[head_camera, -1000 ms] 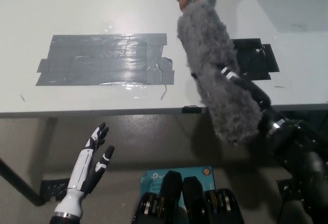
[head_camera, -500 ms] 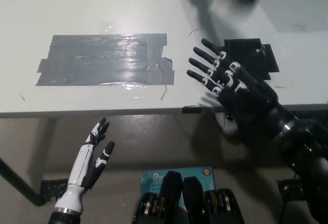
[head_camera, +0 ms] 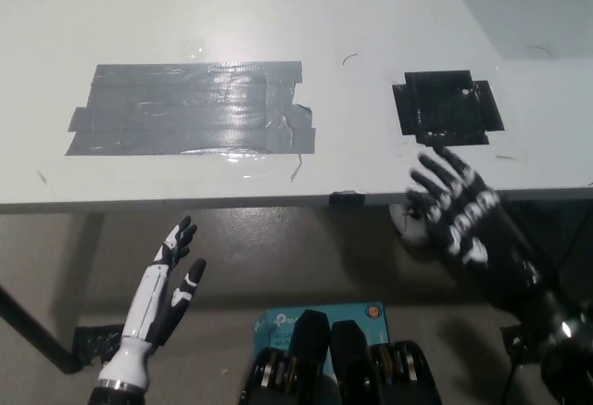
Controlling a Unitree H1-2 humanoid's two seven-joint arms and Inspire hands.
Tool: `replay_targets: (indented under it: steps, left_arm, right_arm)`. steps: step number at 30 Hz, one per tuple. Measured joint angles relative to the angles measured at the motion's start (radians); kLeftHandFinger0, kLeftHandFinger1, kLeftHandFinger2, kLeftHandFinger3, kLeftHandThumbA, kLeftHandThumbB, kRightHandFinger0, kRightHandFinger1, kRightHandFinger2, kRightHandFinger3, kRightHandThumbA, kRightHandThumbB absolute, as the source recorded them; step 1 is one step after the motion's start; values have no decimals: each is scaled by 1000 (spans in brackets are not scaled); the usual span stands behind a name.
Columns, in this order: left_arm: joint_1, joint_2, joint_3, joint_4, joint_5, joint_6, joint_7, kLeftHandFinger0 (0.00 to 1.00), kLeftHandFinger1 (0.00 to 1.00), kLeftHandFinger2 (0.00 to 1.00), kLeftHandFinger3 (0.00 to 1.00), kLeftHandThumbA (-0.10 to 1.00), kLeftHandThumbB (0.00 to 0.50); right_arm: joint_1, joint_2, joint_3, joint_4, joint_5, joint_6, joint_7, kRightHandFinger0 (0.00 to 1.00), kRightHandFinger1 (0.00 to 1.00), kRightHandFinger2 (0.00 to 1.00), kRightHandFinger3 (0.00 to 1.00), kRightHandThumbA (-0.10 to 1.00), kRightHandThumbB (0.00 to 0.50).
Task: A grey duster is kept infront of the robot in the middle of the table and the robot extends its right arm to grab the duster, picks it up and hands it to a person
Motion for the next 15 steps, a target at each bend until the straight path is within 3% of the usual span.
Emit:
replay_targets:
  steps: [2,4,8,12,14,15]
  left_arm:
    - [12,0,0,0,0,0,0,1000,1000,1000,1000,919,221]
    - [21,0,0,0,0,0,0,1000,1000,1000,1000,923,222]
    - [40,-2,0,1,0,-1,0,1000,1000,1000,1000,936,220]
    - [43,-2,0,5,1,-4,1,1000,1000,1000,1000,949,232]
    - [43,-2,-1,11,2,-4,1,1000,1000,1000,1000,950,237]
    - [43,-2,-1,13,2,-4,1,1000,1000,1000,1000,949,238]
  right_arm:
    - [31,4,-1,21,-20,-17,1,1000,1000,1000,1000,1000,380]
    - [53,9,-2,47,-40,-32,1,1000,1000,1000,1000,981,349]
    - [84,34,-2,107,-92,-72,1,1000,1000,1000,1000,942,364]
    - [86,52,-1,157,-149,-114,-2,1000,1000,1000,1000,1000,257]
    - [85,54,6,200,-207,-152,-5,1000,1000,1000,1000,1000,261]
    - [84,53,7,209,-225,-165,-6,1000,1000,1000,1000,998,291]
